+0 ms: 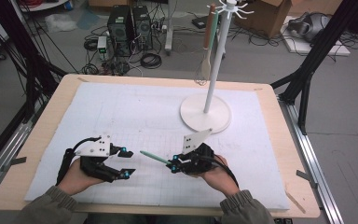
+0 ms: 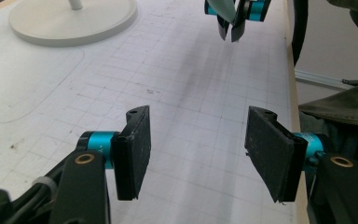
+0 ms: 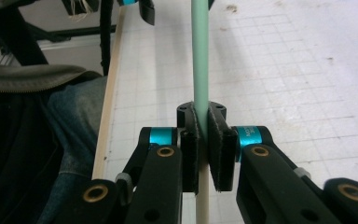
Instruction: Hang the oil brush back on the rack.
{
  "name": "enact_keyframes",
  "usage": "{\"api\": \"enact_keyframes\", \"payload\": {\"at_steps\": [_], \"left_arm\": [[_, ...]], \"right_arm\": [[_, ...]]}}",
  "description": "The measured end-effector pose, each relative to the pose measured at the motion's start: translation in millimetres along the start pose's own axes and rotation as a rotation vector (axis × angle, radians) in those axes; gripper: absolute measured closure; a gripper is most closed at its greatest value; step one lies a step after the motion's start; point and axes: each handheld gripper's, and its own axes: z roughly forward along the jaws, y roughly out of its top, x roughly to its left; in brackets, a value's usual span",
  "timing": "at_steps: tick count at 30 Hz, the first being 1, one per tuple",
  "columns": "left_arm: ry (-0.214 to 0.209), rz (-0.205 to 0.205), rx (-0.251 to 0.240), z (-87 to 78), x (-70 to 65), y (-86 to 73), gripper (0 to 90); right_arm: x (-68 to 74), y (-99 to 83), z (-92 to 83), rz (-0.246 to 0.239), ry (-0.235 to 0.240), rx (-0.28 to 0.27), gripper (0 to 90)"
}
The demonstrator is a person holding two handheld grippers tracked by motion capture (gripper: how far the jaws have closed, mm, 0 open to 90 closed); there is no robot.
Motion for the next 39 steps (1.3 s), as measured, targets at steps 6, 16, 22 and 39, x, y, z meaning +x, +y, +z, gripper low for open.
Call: {"api": "enact_keyframes", "payload": {"at_steps": [6, 16, 22, 39], "left_arm": [[0.017, -0.012, -0.008, -3.4, -0.2, -7.2, 38.8], [0.045, -0.02, -0.031, -10.1, -0.9, -9.6, 36.6], [0.054, -0.019, -0.036, -13.7, -2.9, -11.0, 35.3], [0.145, -0.072, -0.054, -34.5, 3.0, -27.5, 26.3]], "right_arm": [[-3.1, -1.1, -8.3, 0.024, -0.022, -0.059, 84.5], [-10.5, -5.7, -22.5, 0.075, -0.062, -0.145, 84.5], [-13.4, -8.4, -34.3, 0.108, -0.097, -0.224, 84.4], [-23.3, -10.5, -71.1, 0.16, -0.183, -0.362, 84.4]]}}
